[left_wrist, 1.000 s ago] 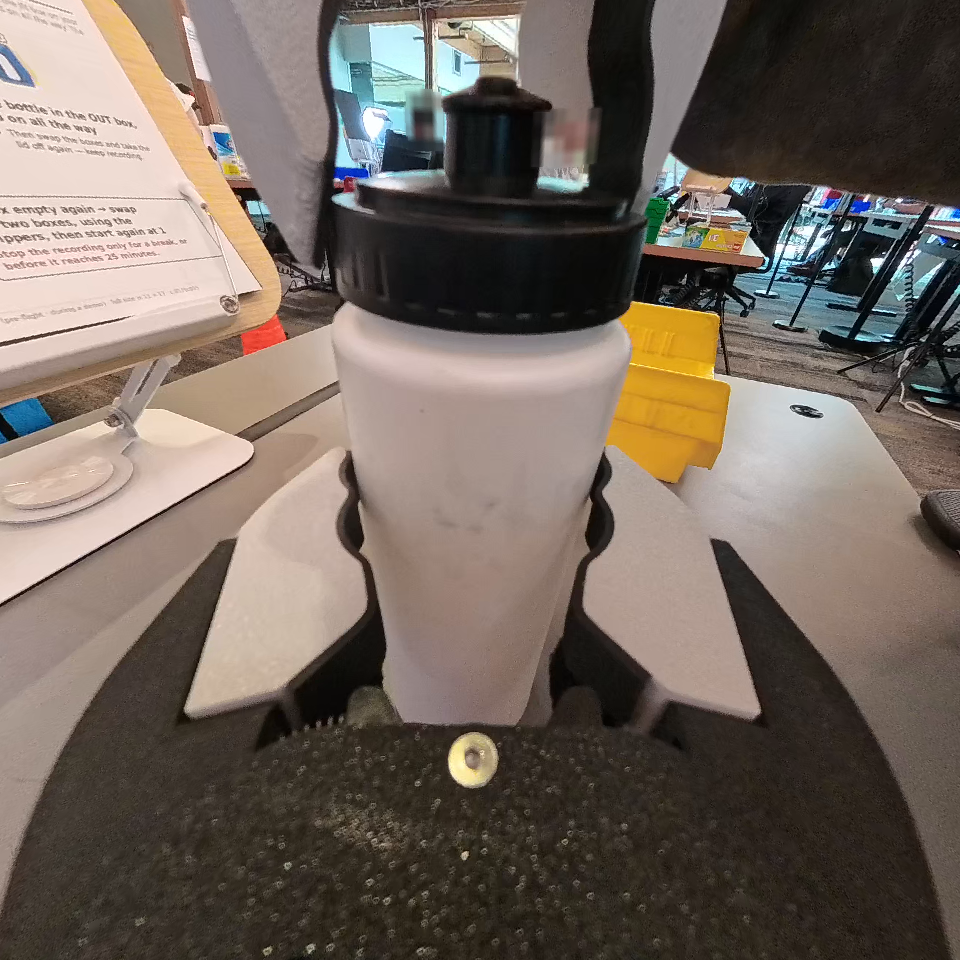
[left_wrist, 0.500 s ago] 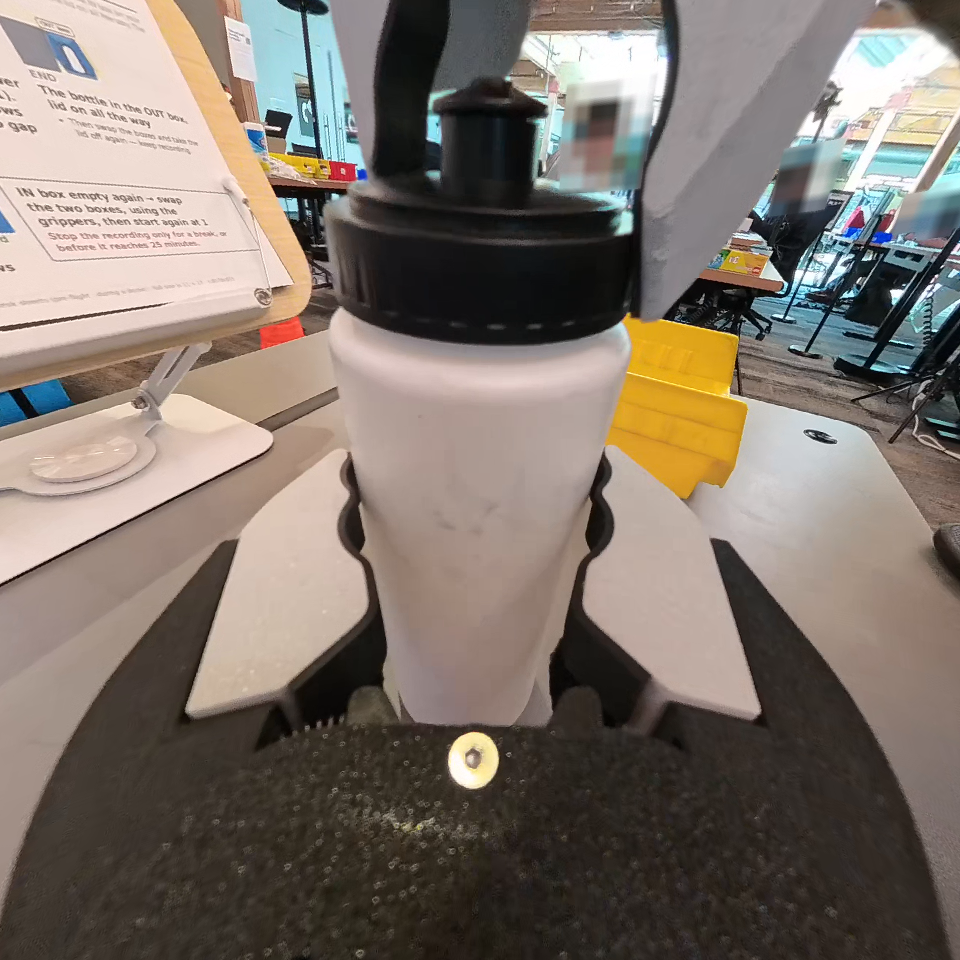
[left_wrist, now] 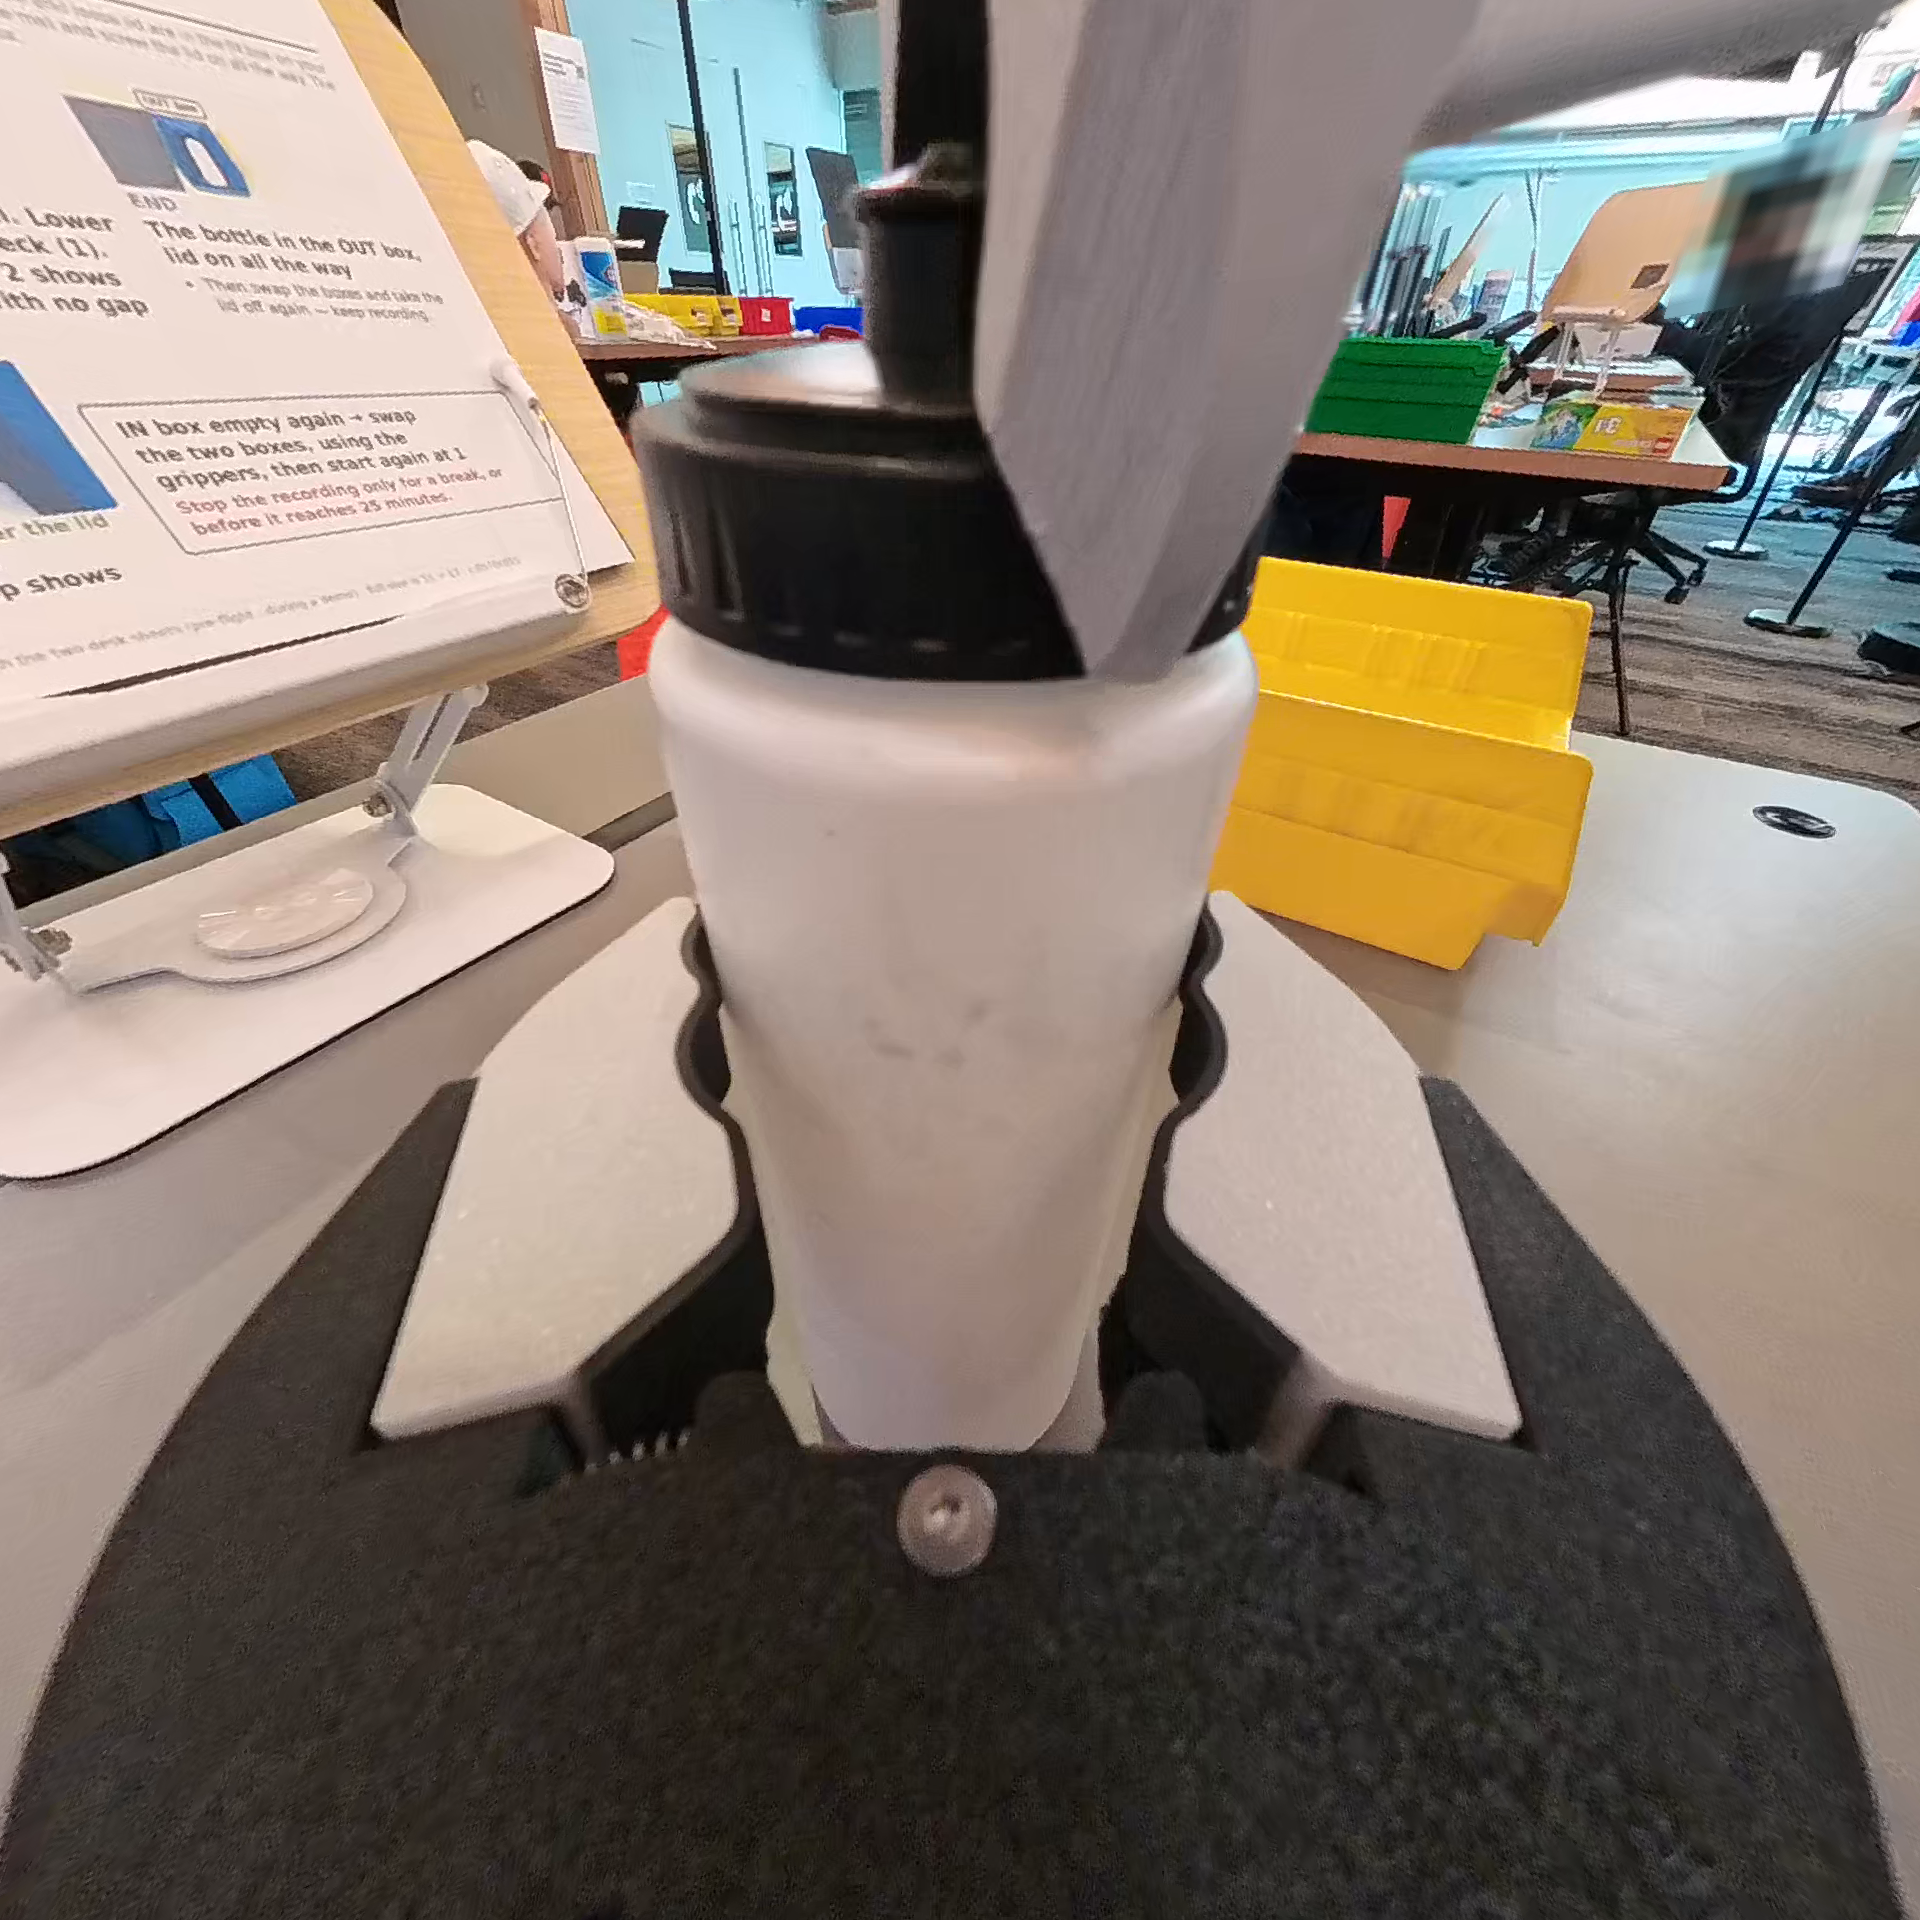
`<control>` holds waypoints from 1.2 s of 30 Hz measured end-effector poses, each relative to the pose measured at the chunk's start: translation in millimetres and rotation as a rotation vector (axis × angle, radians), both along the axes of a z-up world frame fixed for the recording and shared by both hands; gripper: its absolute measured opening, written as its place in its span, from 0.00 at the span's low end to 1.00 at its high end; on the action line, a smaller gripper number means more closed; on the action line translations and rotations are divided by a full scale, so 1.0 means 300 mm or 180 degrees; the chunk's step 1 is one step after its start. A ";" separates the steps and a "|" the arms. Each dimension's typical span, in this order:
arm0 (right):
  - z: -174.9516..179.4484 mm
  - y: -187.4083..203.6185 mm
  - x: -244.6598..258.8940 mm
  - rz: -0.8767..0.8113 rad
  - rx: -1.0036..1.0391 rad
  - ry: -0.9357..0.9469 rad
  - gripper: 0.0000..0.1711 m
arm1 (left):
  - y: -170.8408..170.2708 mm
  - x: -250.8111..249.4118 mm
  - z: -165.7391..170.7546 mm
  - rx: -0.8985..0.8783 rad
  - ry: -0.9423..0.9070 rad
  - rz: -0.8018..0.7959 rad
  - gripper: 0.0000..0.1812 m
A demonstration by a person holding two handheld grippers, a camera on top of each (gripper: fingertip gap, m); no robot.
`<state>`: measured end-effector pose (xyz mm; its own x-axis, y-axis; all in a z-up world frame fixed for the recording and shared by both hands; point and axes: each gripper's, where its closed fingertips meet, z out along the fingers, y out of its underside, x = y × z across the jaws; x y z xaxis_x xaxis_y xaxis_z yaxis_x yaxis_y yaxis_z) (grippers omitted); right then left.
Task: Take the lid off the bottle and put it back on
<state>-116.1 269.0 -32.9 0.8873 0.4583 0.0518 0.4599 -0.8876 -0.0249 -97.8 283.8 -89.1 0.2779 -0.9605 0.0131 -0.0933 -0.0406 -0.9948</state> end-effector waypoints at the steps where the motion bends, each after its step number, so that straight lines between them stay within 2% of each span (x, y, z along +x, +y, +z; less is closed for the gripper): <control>1: 0.001 -0.001 0.005 0.0107 -0.0017 0.0018 0.41 | 0.000 0.000 0.000 -0.0008 -0.0009 -0.0015 0.47; 2: 0.003 -0.005 0.008 0.0250 -0.0064 0.0036 0.41 | 0.000 0.001 0.000 -0.0005 -0.0019 -0.0042 0.47; 5: 0.030 0.000 0.012 0.0947 -0.0108 0.0072 0.52 | -0.002 0.002 0.000 0.0001 -0.0046 -0.0092 0.47; 10: 0.111 0.001 -0.014 0.3035 0.0201 0.0172 0.56 | -0.007 0.001 0.002 0.0010 -0.0101 -0.0185 0.47; 14: 0.114 -0.027 -0.023 0.4330 0.0336 0.0184 0.52 | -0.012 0.003 0.002 0.0006 -0.0116 -0.0219 0.47; 17: 0.079 -0.008 -0.008 0.5055 0.0380 0.0007 0.45 | -0.015 0.005 0.001 -0.0004 -0.0120 -0.0255 0.47; 20: 0.053 0.021 -0.017 0.5638 0.0499 0.0042 0.43 | -0.017 0.006 0.001 -0.0012 -0.0124 -0.0280 0.47; 23: 0.045 0.010 -0.015 0.5907 0.0313 0.0315 0.43 | -0.020 0.007 0.001 -0.0023 -0.0131 -0.0339 0.47; 26: 0.019 0.045 0.009 0.6094 0.0212 0.0150 0.46 | -0.021 0.008 0.000 -0.0047 -0.0136 -0.0356 0.47; 28: 0.005 0.045 0.013 0.6151 0.0107 0.0223 0.41 | -0.022 0.009 -0.001 -0.0057 -0.0134 -0.0358 0.47; 30: -0.001 0.042 0.011 0.6197 0.0097 0.0294 0.41 | -0.022 0.008 -0.001 -0.0060 -0.0137 -0.0359 0.47; 36: 0.000 0.043 0.014 0.5706 0.0020 0.0347 0.40 | -0.018 0.006 -0.001 -0.0097 -0.0139 -0.0325 0.47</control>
